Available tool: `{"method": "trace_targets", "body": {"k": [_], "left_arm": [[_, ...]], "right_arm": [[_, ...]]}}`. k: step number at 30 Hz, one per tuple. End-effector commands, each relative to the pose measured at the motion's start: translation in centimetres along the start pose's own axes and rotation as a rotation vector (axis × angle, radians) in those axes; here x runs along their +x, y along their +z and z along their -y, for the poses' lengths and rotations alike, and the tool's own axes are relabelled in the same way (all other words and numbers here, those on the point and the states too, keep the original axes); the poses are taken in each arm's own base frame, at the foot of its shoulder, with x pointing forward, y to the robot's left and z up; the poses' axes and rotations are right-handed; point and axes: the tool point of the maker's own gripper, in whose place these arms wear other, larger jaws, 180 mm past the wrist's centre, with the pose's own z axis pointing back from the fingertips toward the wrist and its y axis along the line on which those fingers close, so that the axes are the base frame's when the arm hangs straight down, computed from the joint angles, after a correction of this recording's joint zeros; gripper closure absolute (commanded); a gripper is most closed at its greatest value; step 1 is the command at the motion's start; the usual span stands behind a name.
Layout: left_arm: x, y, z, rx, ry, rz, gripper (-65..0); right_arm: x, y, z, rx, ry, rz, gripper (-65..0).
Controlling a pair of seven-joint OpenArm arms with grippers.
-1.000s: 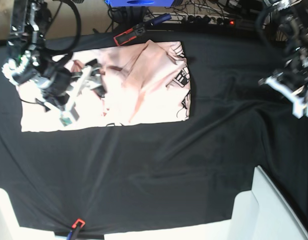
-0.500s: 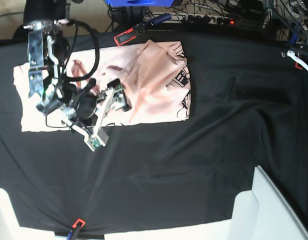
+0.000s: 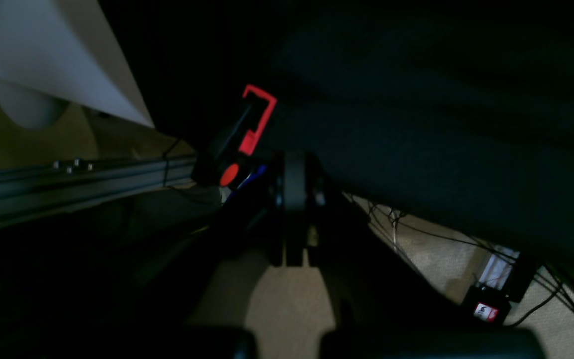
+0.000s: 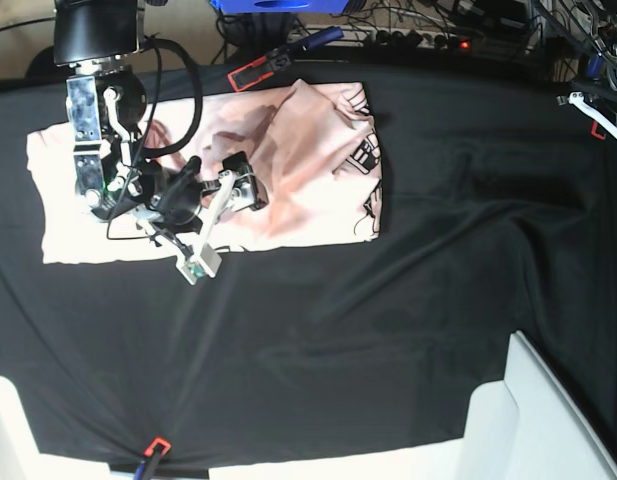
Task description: Fold the T-shirt properly
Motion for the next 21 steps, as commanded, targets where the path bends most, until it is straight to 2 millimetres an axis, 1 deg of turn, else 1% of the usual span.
{"method": "trace_targets", "body": {"k": [1,4,5,6,7,9,11,12,13,17,21], "left_arm": [[1.0,0.4,-0.9,0.028,-0.008,0.033,0.0],[0.9,0.3,-0.8,0.023,-0.007,0.033,0.0],[0.9,0.3,-0.8,0.023,-0.007,0.033,0.0],[0.9,0.3,-0.8,0.023,-0.007,0.033,0.0],[0.9,0.4,-0.8,0.023,-0.008,0.031,0.0],[0.8,0.3,-0.8,0.022,-0.007,0.031,0.0],[0.8,0.3,-0.8,0.022,-0.007,0.031,0.0],[0.7,0.3,-0.6,0.019,0.0,0.027,0.0],[0.4,0.3,-0.5,0.023,0.001,0.021,0.0],[0.1,0.3,-0.1,0.015,0.005,0.016,0.0],[-0.2,0.3,0.2,0.011,0.017,0.01,0.0]], "right_arm": [[1.8,0.4,-0.2,0.011,0.012,0.054,-54.1],[1.8,0.4,-0.2,0.011,0.012,0.054,-53.8],[1.8,0.4,-0.2,0.011,0.012,0.054,-52.1],[1.8,0.3,-0.3,0.012,0.011,0.055,-48.3],[1.8,0.4,-0.2,0.011,0.01,0.055,-43.7],[1.8,0.4,-0.2,0.01,0.009,0.056,-27.7],[2.1,0.4,-0.1,0.009,0.012,0.059,-13.1],[2.0,0.4,-0.1,0.009,0.012,0.055,-7.7],[2.1,0.3,0.0,0.009,0.011,0.053,-5.9],[2.1,0.3,0.1,0.006,0.019,0.052,-5.5],[3.3,0.8,1.0,-0.019,0.039,0.065,-5.5]]}}
